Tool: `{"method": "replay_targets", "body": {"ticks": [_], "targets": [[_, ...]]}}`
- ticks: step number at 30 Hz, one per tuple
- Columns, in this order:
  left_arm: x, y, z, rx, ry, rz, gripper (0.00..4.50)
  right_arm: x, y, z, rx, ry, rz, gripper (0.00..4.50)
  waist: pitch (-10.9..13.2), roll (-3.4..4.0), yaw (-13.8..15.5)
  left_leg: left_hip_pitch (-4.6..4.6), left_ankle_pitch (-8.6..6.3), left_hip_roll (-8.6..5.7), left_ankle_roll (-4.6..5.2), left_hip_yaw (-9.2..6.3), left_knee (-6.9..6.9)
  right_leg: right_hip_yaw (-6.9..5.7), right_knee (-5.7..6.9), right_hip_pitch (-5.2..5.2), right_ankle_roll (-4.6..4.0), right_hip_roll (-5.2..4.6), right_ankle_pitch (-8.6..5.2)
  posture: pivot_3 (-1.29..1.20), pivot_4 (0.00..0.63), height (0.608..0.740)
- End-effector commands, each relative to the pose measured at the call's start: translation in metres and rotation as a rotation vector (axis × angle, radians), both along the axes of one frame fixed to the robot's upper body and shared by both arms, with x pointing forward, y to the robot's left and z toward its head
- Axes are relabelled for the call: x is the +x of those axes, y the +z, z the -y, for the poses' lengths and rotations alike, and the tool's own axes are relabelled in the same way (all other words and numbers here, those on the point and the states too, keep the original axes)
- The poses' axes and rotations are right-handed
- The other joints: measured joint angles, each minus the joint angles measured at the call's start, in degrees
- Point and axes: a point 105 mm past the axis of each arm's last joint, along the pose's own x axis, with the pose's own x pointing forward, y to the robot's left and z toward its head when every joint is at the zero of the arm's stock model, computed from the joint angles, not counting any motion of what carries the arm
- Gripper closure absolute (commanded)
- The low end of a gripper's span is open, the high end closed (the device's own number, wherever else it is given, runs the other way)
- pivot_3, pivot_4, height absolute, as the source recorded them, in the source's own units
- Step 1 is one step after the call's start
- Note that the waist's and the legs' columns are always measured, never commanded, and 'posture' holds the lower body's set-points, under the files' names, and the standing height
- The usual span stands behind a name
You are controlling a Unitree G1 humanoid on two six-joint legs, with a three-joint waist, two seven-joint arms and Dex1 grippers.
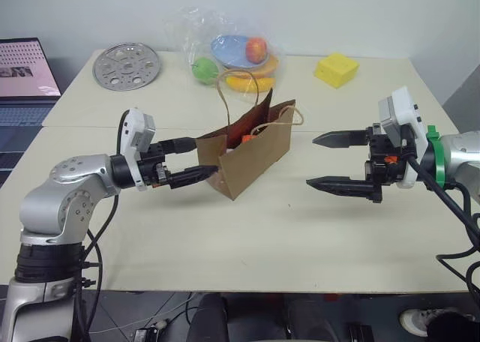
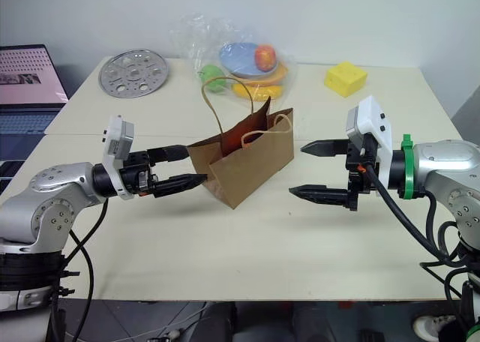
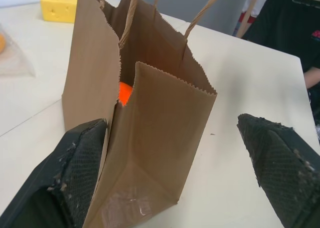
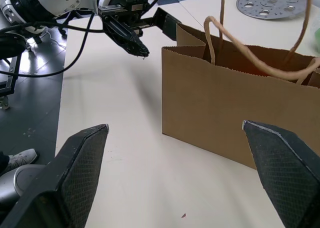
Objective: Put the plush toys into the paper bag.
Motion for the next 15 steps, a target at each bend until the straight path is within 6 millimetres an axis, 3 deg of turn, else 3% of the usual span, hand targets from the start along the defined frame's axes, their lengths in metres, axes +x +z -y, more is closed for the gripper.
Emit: {"method": "replay_targets", "body": {"ticks": [1,7,14,15], "targets": [[-0.001,0.003,0.013,-0.030,0.020,0.064,0.02,0.000,0.006,-0.004,-0.003,0.008,0.048,0.00,0.00,0.00,0.02,0.00,0.00,0.00,0.00,0.00,0.01,0.00,0.00,0.01,0.00,0.00,0.00,0.00,0.150,0.740],[0.006,-0.013,0.030,-0.010,0.076,0.093,0.02,0.000,0.005,-0.009,-0.005,0.022,0.062,0.00,0.00,-0.01,0.16,0.00,0.00,0.00,0.00,0.00,0.04,0.02,0.01,0.01,0.00,0.01,0.00,0.00,0.150,0.740],[0.031,-0.013,0.026,-0.040,0.251,0.204,0.02,0.003,0.003,-0.013,-0.010,0.004,0.097,0.00,-0.01,-0.01,0.27,0.00,0.00,-0.01,0.00,0.00,0.05,0.03,0.02,0.01,0.00,0.01,0.01,0.00,0.150,0.740],[0.032,-0.012,0.026,-0.039,0.252,0.220,0.20,0.003,0.001,-0.013,-0.018,-0.005,0.105,0.00,-0.01,0.00,0.27,0.00,0.00,-0.01,0.00,0.00,0.05,0.03,0.01,0.01,0.00,0.01,0.01,0.00,0.150,0.740]]}}
